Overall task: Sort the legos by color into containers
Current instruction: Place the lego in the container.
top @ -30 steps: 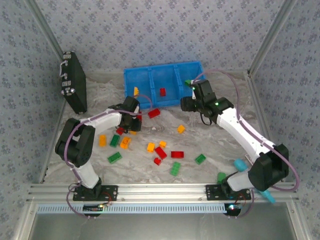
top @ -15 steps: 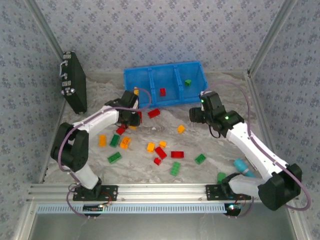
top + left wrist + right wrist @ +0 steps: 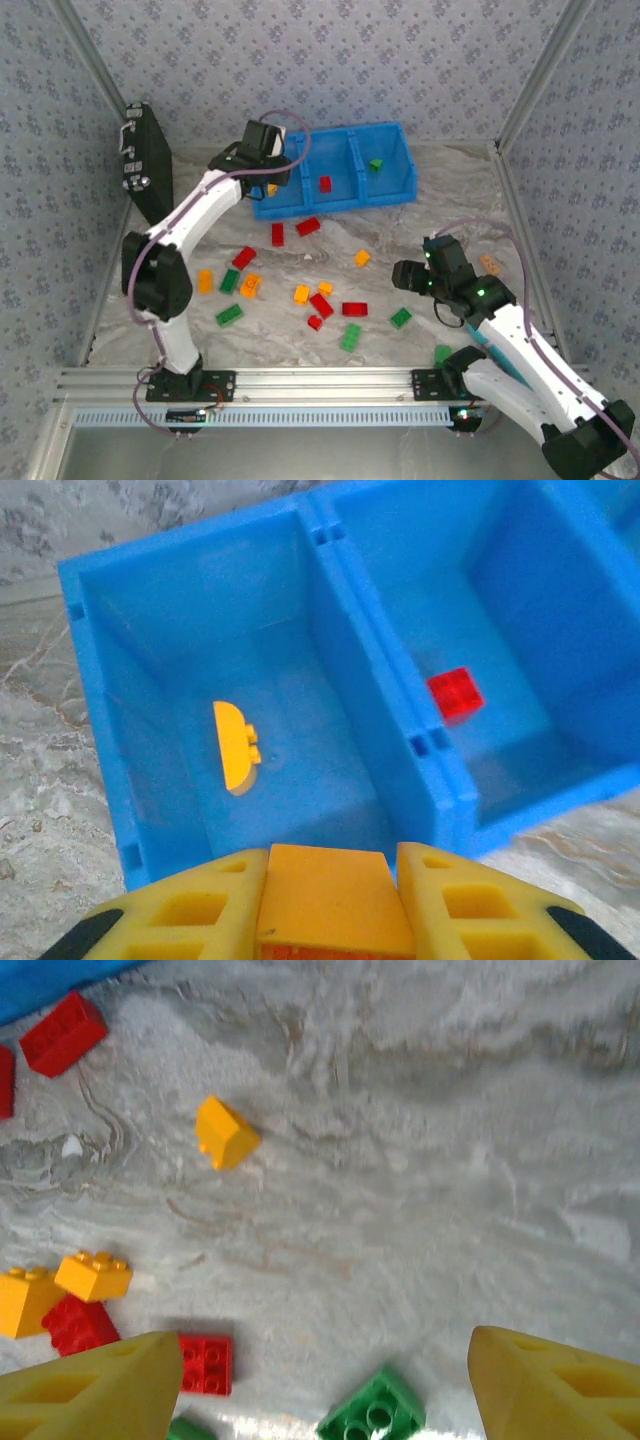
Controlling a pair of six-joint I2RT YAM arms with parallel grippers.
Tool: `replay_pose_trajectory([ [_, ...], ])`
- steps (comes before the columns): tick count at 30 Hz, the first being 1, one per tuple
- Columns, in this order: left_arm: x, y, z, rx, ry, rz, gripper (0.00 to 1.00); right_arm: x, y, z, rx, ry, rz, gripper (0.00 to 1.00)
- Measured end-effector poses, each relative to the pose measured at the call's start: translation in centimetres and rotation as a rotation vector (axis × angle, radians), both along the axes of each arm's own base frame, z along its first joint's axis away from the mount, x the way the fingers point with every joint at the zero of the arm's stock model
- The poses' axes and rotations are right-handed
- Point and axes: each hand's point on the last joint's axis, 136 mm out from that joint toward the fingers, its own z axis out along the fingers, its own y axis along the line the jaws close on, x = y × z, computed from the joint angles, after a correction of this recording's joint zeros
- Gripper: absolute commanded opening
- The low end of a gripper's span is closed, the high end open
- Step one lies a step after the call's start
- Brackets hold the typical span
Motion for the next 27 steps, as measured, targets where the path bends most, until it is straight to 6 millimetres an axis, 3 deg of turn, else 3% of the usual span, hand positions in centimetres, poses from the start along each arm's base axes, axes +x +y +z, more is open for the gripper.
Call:
replay_pose_trajectory([
  [5,3.6,1.0,-6.1,0.046,0.090,0.047,0.27,-2.5,1.1,-2.4,0.027,0.147,-0.038,0.83],
  [8,5.0,1.5,-8.2,0.076,0.114,0.061,0.29,-4.2,1.5,-3.7,0.069,0.201,-0.074,0.83],
  [17,7.6,2.4,-7.0,0.067,0.070,0.087,0.58,-7.0,2.6,-6.0,0.124,0.304,-0.194,0.83],
  [20,7.9,3.4,-7.0,0.066,0.072,0.100,0.64,-7.3,2.5,-6.5,0.113,0.323,-0.244,0.83],
  [27,8.2,4.3,-7.0,0.042,0.058,0.104,0.67,-7.6,1.4,-7.7,0.101,0.341,-0.361,0.81],
])
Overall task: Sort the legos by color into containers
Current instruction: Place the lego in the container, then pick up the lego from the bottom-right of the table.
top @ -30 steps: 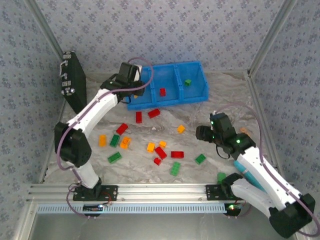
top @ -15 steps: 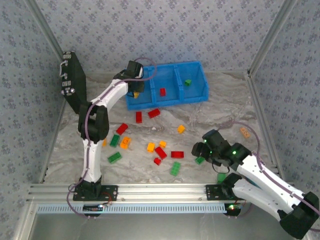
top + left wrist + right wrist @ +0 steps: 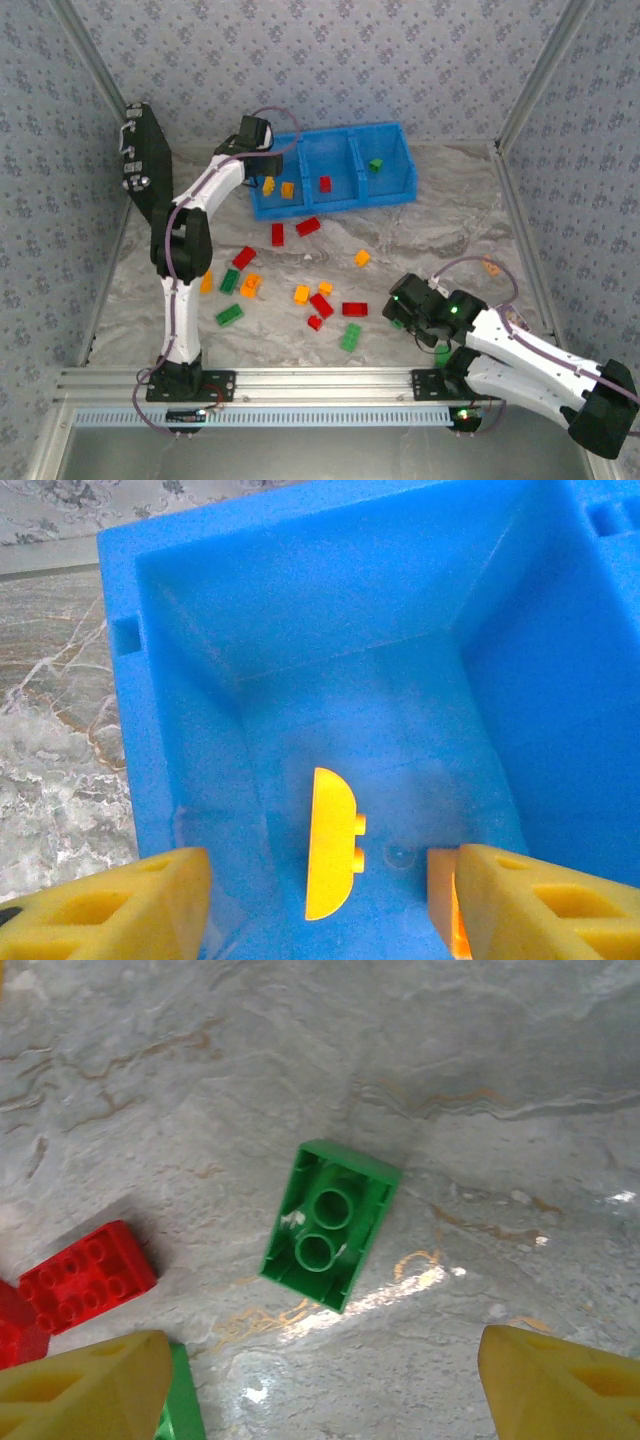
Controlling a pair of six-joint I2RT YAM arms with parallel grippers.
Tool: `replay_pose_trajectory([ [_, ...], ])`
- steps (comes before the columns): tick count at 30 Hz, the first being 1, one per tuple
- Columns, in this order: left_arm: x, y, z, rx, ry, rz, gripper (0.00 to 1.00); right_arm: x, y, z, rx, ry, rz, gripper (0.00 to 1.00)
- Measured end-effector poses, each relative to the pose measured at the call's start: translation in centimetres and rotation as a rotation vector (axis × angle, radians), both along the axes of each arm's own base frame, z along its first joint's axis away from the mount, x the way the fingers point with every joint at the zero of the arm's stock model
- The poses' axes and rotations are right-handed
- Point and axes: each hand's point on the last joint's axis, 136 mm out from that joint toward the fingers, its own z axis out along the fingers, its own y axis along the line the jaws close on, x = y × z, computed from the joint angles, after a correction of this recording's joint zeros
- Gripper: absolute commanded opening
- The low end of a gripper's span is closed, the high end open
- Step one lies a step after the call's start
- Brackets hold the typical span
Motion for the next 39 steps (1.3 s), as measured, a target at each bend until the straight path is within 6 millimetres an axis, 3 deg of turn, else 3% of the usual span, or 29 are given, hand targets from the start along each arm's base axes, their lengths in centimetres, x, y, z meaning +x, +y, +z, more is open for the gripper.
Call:
replay_pose_trajectory([
  [4,-0.7,-0.3,2.4,-0.031,-0.027,-0.017,0.68,-0.1,-0.6,-0.5,-0.010,0.016,-0.039,0.81],
  [6,-1.3,-0.6,5.3,-0.060,-0.074,-0.030,0.69,0.1,-1.2,-0.9,-0.015,0.025,-0.072,0.81],
  [10,-3.2,-0.7,14.0,-0.120,-0.232,-0.048,0.70,0.5,-2.3,-1.7,-0.027,0.047,-0.127,0.81],
  [14,-6.5,0.0,23.1,-0.178,-0.412,-0.060,0.71,1.4,-2.1,-2.4,-0.027,0.059,-0.134,0.80],
  [16,-8.4,0.6,26.1,-0.195,-0.473,-0.063,0.71,1.8,-1.7,-2.7,-0.027,0.064,-0.121,0.79],
  [18,-10.0,1.3,27.7,-0.200,-0.507,-0.061,0.72,2.2,-1.2,-3.3,-0.027,0.078,-0.103,0.79],
  [22,-12.7,2.6,27.4,-0.177,-0.502,-0.047,0.72,2.5,-0.6,-4.5,-0.048,0.112,-0.074,0.74],
  [28,-15.4,3.5,23.5,-0.117,-0.394,-0.067,0.73,2.2,-0.9,-5.2,-0.093,0.153,-0.039,0.56],
  [35,-19.9,4.7,19.1,-0.052,-0.286,-0.121,0.75,1.8,-1.8,-5.5,-0.153,0.227,-0.013,0.34],
  [39,-21.6,5.7,16.9,-0.027,-0.239,-0.130,0.75,3.9,-1.2,-4.3,-0.146,0.208,0.015,0.30],
])
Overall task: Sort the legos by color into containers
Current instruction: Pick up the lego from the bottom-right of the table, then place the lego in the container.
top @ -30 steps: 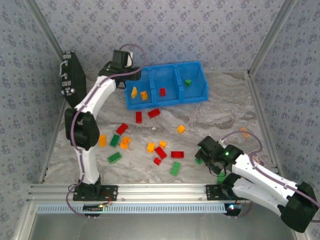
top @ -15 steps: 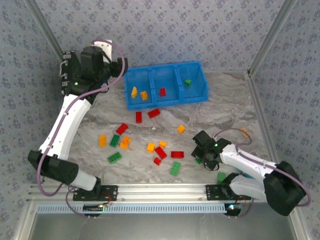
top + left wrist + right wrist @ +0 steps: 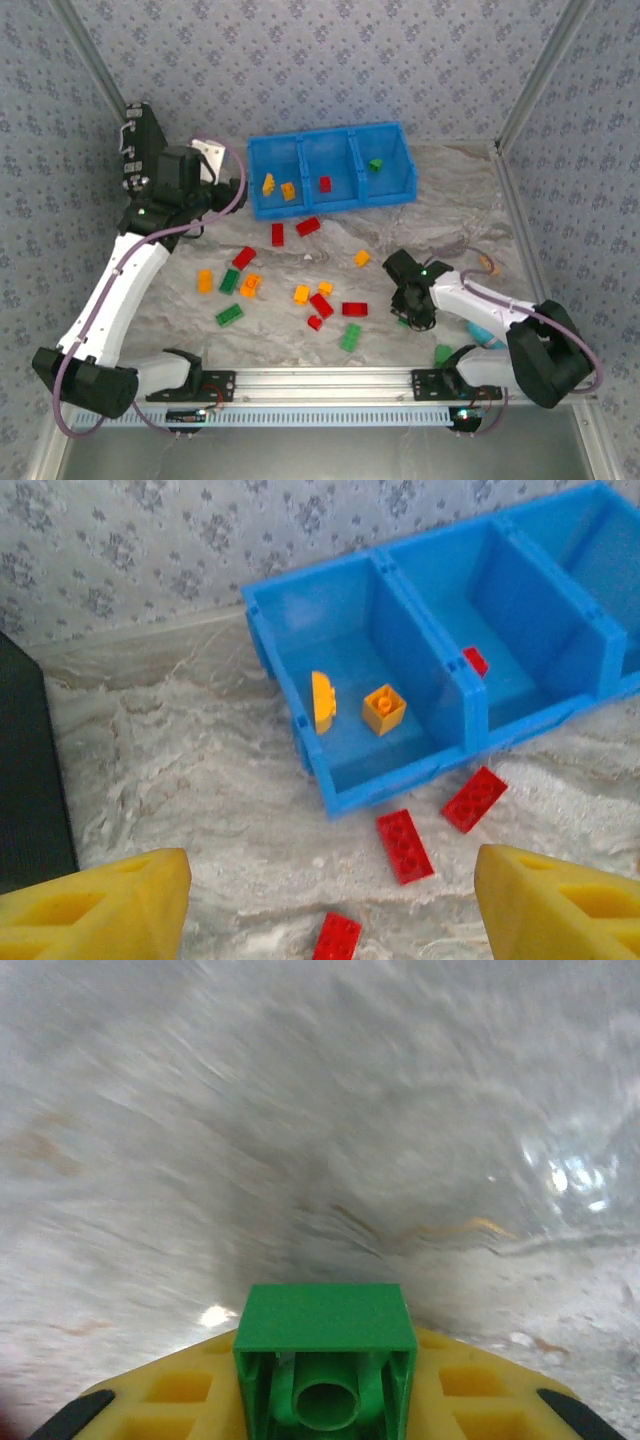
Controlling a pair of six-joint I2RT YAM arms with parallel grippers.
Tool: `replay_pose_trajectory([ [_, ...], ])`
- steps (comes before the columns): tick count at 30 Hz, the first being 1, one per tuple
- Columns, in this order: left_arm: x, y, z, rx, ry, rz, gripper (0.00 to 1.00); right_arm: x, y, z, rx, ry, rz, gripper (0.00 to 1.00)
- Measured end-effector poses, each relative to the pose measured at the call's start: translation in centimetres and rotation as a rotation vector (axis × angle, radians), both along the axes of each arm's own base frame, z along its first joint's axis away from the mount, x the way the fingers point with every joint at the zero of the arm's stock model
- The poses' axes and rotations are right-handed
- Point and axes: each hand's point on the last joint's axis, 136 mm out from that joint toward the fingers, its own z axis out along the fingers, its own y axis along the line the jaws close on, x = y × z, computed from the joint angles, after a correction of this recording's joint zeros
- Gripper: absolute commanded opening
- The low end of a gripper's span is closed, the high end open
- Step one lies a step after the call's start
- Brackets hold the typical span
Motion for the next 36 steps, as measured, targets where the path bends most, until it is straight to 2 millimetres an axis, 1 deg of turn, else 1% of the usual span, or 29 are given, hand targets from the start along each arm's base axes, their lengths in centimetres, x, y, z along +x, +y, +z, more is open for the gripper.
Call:
replay_pose_trajectory([
  [3,-0.7,0.5,-1.8,0.005,0.037,0.001,0.71,3.2,0.5,2.7,0.022,-0.063,0.019,0.29],
  [4,-1.1,0.7,-2.6,0.006,0.051,0.000,0.71,4.5,0.7,4.0,0.028,-0.091,0.026,0.29],
  [8,-3.5,0.7,-4.8,-0.009,0.084,-0.032,0.72,9.9,1.0,8.4,0.026,-0.198,0.078,0.29],
  [10,-5.0,0.6,-5.2,-0.032,0.090,-0.051,0.71,13.1,1.3,10.6,0.011,-0.252,0.127,0.30],
  [13,-6.2,0.4,-5.4,-0.076,0.096,-0.062,0.71,18.5,2.0,13.7,-0.024,-0.345,0.204,0.30],
  [14,-6.5,0.3,-5.6,-0.089,0.102,-0.061,0.71,20.0,2.1,14.4,-0.037,-0.369,0.226,0.30],
  [16,-6.9,0.3,-6.9,-0.122,0.137,-0.040,0.70,23.3,2.4,15.7,-0.068,-0.413,0.271,0.30],
  [17,-7.1,0.3,-7.7,-0.137,0.163,-0.027,0.70,24.5,2.5,16.1,-0.080,-0.427,0.286,0.31],
  [19,-7.5,0.3,-9.5,-0.168,0.218,0.000,0.70,27.4,2.5,16.5,-0.107,-0.451,0.316,0.31],
  [21,-7.9,0.2,-11.0,-0.195,0.264,0.025,0.70,29.7,2.3,16.4,-0.129,-0.464,0.333,0.31],
  [25,-8.6,0.3,-12.9,-0.246,0.327,0.077,0.70,34.2,2.3,15.3,-0.165,-0.477,0.364,0.33],
  [27,-9.0,0.3,-13.6,-0.272,0.351,0.102,0.70,35.9,2.4,14.4,-0.181,-0.481,0.378,0.36],
  [31,-9.8,0.5,-15.5,-0.300,0.415,0.152,0.70,38.3,2.7,12.3,-0.206,-0.472,0.405,0.45],
  [34,-10.3,-0.1,-16.3,-0.309,0.453,0.161,0.70,39.5,3.0,11.1,-0.211,-0.469,0.419,0.59],
  [36,-10.6,-1.2,-16.4,-0.311,0.462,0.130,0.70,40.0,3.0,10.5,-0.207,-0.468,0.425,0.67],
])
